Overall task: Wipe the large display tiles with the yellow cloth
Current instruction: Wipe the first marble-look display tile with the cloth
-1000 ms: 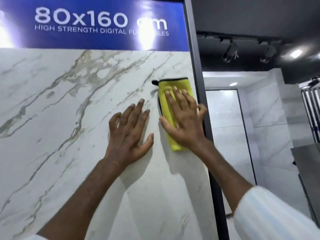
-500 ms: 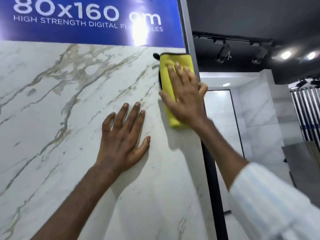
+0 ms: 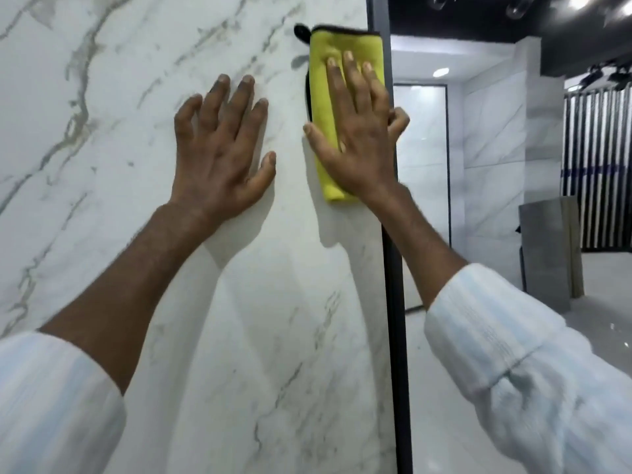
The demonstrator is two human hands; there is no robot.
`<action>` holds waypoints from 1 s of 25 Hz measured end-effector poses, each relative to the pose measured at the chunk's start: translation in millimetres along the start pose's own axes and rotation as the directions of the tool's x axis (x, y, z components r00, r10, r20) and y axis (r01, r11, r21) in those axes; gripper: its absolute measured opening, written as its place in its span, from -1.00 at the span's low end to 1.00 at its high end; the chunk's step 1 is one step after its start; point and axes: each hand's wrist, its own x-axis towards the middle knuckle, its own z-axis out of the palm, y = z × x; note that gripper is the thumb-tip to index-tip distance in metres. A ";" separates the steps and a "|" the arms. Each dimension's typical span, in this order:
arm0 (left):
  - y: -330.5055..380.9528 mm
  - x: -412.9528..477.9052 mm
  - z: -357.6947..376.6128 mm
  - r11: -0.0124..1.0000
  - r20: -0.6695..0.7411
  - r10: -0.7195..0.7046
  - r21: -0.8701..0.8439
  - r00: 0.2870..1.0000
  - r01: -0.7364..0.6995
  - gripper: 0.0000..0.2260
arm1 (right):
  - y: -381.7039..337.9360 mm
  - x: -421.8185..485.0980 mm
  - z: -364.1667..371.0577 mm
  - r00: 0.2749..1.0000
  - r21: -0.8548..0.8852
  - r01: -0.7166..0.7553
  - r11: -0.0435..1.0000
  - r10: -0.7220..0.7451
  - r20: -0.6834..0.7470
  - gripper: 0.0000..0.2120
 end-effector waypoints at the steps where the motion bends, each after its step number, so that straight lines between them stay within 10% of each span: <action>1: 5.8 -14.1 -2.4 0.999 0.013 0.014 -0.036 1.000 -0.014 -0.40 | 0.9 -6.9 1.8 1.000 0.000 0.009 1.000 -0.009 0.002 -0.23; 25: 234.5 -377.4 -33.6 0.951 0.524 -0.169 -0.136 0.835 0.278 -0.26 | 23.0 -475.7 33.1 0.982 0.078 0.030 0.996 -0.044 0.183 -0.24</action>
